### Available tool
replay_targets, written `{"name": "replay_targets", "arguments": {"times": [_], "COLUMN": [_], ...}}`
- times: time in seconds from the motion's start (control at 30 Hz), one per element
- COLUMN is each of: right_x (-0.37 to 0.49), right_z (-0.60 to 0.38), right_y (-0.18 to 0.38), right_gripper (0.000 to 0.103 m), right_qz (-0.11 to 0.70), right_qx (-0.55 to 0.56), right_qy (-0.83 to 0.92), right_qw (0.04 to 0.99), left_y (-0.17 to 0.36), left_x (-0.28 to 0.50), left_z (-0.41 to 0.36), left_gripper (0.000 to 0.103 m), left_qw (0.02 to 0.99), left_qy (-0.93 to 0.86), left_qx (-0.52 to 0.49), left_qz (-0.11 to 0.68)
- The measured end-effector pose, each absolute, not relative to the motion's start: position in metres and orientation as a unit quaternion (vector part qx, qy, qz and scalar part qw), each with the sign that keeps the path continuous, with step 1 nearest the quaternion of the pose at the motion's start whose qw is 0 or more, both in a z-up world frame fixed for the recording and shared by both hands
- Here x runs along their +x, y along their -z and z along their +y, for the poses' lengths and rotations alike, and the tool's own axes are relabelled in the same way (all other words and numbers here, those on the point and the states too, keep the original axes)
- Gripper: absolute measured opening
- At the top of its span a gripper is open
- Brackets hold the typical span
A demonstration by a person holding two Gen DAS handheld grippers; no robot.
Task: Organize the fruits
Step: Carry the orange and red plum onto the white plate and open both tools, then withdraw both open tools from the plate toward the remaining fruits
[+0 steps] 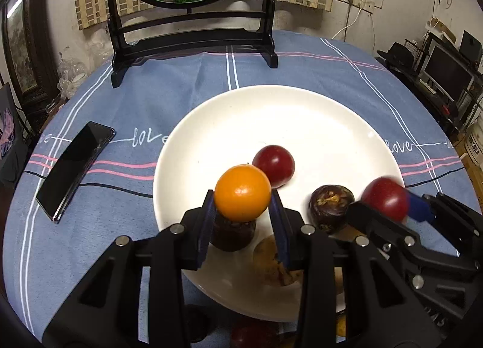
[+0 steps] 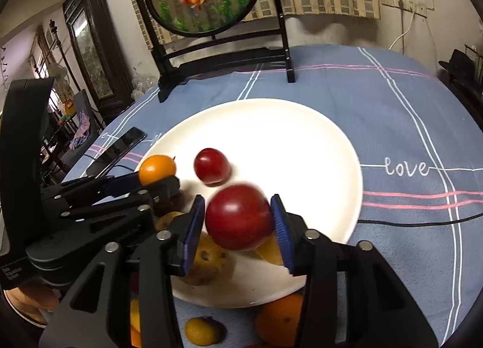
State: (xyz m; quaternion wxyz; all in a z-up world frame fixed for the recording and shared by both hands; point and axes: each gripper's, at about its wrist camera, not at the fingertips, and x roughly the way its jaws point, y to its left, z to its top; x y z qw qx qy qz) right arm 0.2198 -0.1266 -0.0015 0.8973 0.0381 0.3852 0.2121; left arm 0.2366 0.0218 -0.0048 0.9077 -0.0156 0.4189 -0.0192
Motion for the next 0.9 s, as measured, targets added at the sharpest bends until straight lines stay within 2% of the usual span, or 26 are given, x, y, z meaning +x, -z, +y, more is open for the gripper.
{"name": "replay_targets", "arguments": {"times": [0.03, 0.07, 0.1, 0.13, 0.27, 0.9], "right_x": [0.219, 0.216, 0.215, 0.211, 0.208, 0.202], "right_z": [-0.128, -0.13, -0.13, -0.13, -0.131, -0.132], "right_y": [0.001, -0.001, -0.003, -0.007, -0.008, -0.01], "right_gripper": [0.056, 0.059, 0.06, 0.061, 0.065, 0.069], "right_qz": [0.385, 0.377, 0.371, 0.363, 0.357, 0.355], "right_qx": [0.04, 0.043, 0.042, 0.037, 0.036, 0.032], "right_qy": [-0.215, -0.213, -0.21, -0.207, -0.209, -0.212], "right_qw": [0.897, 0.9, 0.903, 0.908, 0.91, 0.91], "left_y": [0.006, 0.007, 0.007, 0.006, -0.001, 0.001], "left_x": [0.236, 0.236, 0.234, 0.233, 0.225, 0.22], "left_z": [0.021, 0.021, 0.02, 0.02, 0.02, 0.024], "left_gripper": [0.037, 0.04, 0.049, 0.052, 0.061, 0.069], "left_qw": [0.908, 0.908, 0.909, 0.912, 0.925, 0.919], "left_qy": [0.025, 0.029, 0.028, 0.024, 0.003, 0.012], "left_qx": [-0.016, -0.016, -0.013, -0.01, 0.01, -0.007], "left_qz": [0.419, 0.419, 0.415, 0.41, 0.38, 0.393]}}
